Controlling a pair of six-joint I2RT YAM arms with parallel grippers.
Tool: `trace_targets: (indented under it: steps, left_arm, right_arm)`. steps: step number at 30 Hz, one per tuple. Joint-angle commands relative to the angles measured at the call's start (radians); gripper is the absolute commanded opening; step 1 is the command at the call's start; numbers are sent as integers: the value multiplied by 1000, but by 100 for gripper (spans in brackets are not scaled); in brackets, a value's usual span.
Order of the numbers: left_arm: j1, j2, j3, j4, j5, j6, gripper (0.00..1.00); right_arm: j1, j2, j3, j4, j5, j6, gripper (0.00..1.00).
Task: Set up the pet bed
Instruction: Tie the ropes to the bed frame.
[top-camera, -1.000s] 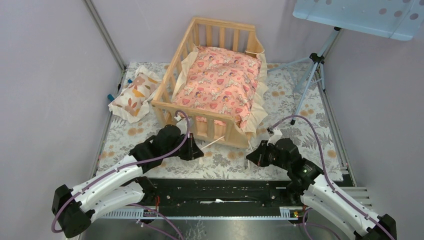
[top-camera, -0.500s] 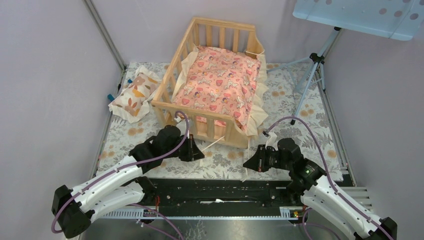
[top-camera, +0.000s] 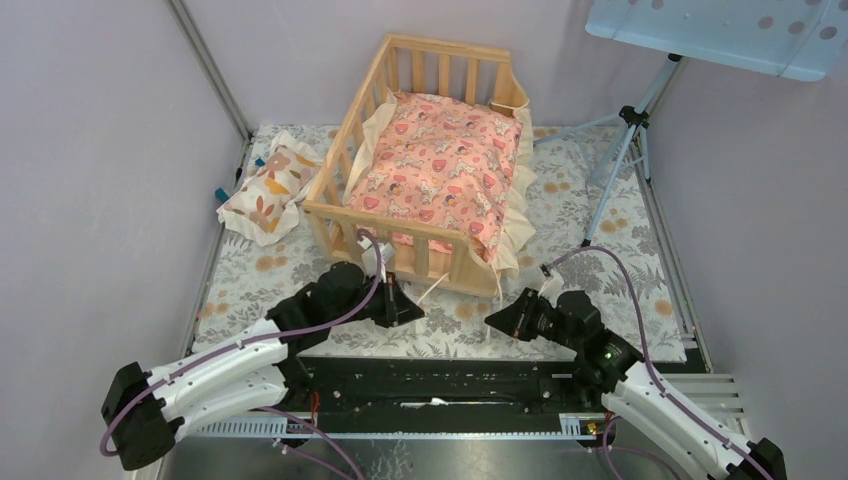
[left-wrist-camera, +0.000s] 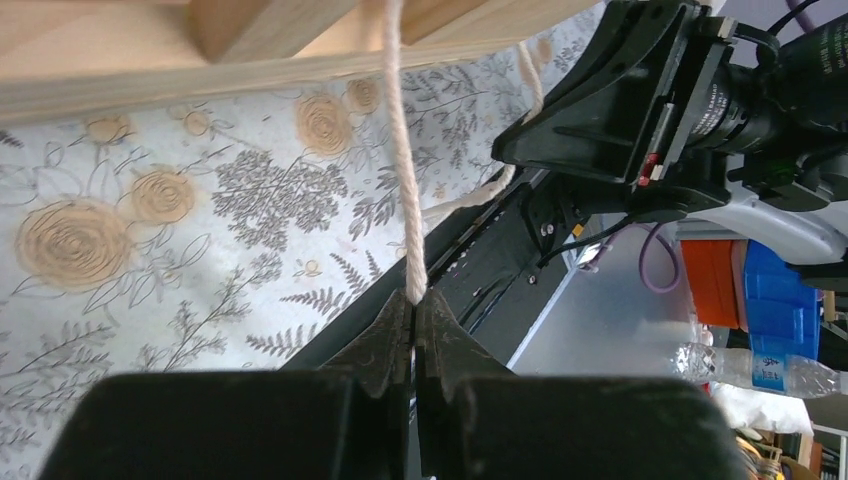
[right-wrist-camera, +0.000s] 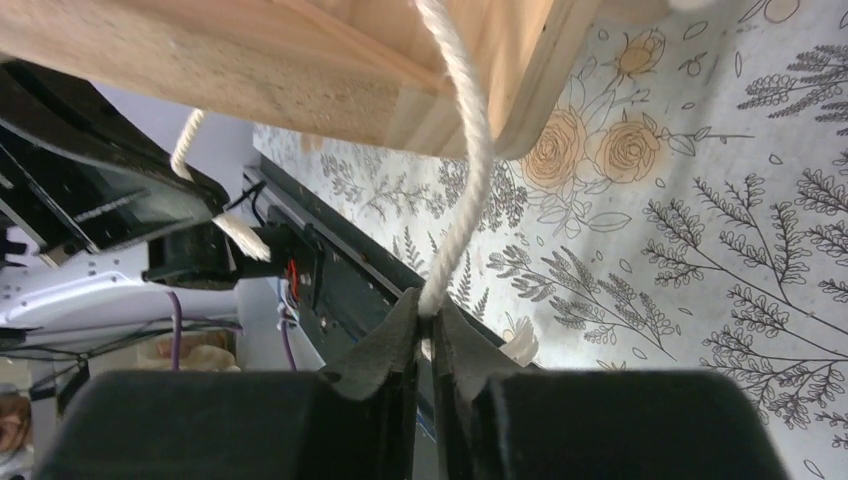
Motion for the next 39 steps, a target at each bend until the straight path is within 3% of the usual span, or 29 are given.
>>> trace_targets:
  steps: [1, 6, 12, 19, 24, 31, 39]
  left_arm:
    - [-35, 28, 7, 135, -38, -28, 0]
    - [-58, 46, 18, 147, -64, -50, 0]
    - [-92, 44, 22, 152, -87, -69, 0]
    - [-271, -47, -60, 267, -337, -36, 0]
    - [-400, -29, -126, 411, -466, 21, 0]
    - [-433, 176, -41, 528, -453, 84, 0]
    - [-440, 258, -44, 666, -537, 116, 0]
  right_arm:
    - [-1, -50, 6, 10, 100, 58, 17]
    - [-2, -87, 72, -149, 192, -22, 43]
    - [-2, -95, 141, -239, 245, -96, 58]
    - [-2, -170, 203, -290, 349, -221, 59]
    - [-2, -245, 201, -258, 367, -291, 61]
    - [-2, -231, 214, -304, 374, -280, 66]
    - [-2, -171, 224, -374, 490, -190, 51]
